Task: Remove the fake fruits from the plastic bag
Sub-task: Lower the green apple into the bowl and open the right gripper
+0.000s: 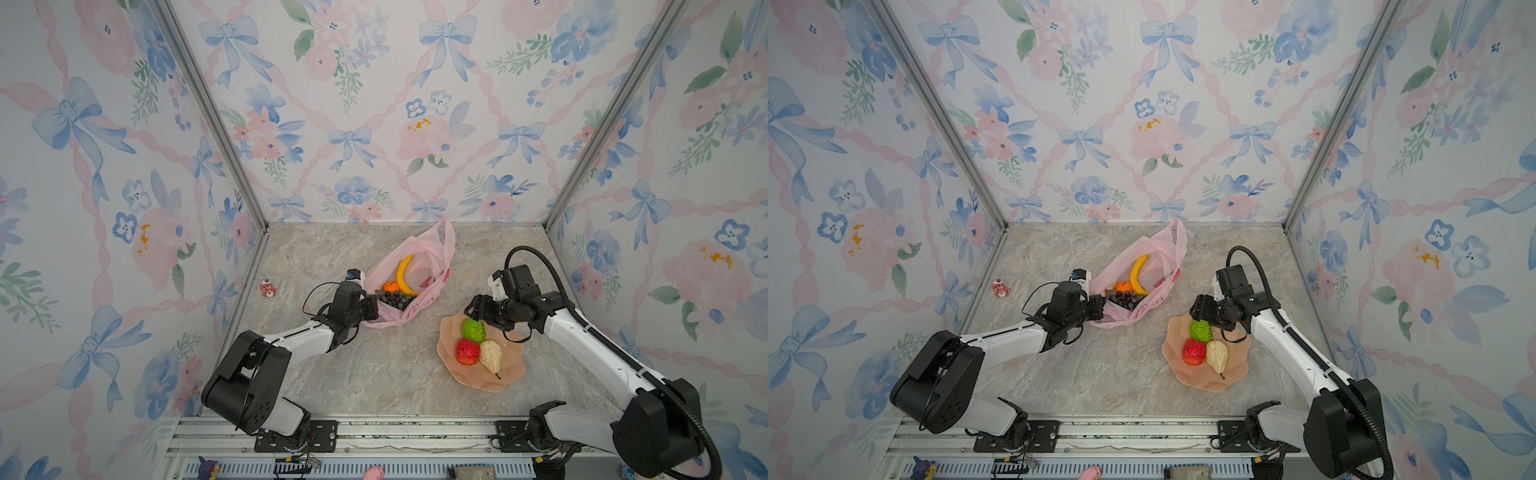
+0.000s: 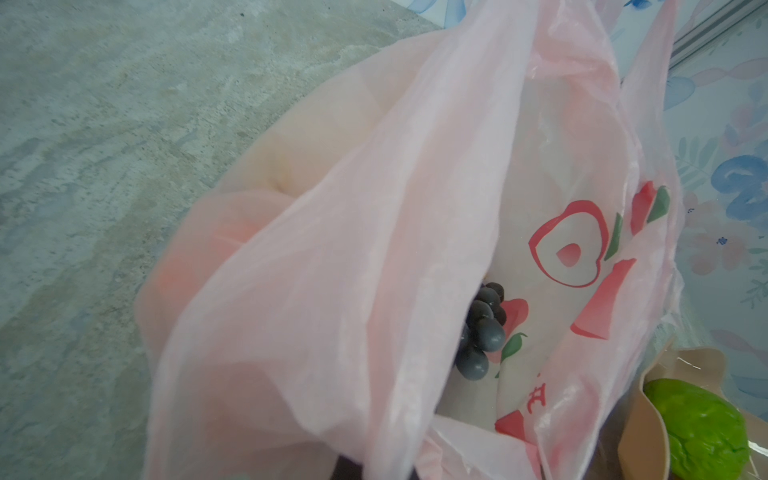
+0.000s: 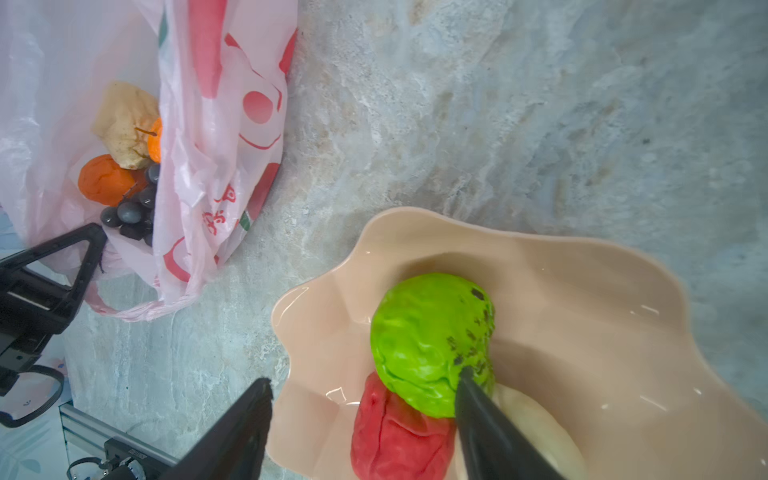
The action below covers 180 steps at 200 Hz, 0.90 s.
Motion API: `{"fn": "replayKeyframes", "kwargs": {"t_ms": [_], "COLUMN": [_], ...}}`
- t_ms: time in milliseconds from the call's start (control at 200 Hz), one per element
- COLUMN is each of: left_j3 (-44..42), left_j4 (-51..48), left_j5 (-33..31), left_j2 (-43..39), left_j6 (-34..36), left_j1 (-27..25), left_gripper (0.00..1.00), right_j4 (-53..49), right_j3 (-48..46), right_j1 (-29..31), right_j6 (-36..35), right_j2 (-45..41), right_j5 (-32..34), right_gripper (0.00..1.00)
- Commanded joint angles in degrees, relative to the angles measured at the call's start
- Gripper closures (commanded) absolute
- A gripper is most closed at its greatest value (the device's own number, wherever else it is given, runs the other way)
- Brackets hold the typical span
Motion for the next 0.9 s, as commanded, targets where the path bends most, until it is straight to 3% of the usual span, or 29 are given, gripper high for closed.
{"fn": "replayKeyframes", "kwargs": {"t_ms": [0, 250, 895], "left_j3": [0.44, -0.31, 0.48], "left_j4": [-0.21, -0.24, -0.22], "left_j5": [-0.19, -0.72, -0.34], "left_j2": [0.52, -0.22, 0.78], "left_j6": [0.39, 0.53, 0.54], "left_j1": [-0.27, -0.26, -0.26], "left_gripper": [1.00, 1.00, 1.00], "right_j4": [-1.74, -1.59, -7.91], "right_j3": [2.00, 1.43, -1.27], "right_j1": [2.06, 3.08, 3.26], "right_j6": [-0.46, 0.09, 0.33], "right_j2": [2.84, 6.02, 1.73], "right_j5": [2.87, 3.78, 7.04], "right_gripper": [0.29, 0.30, 0.33]}}
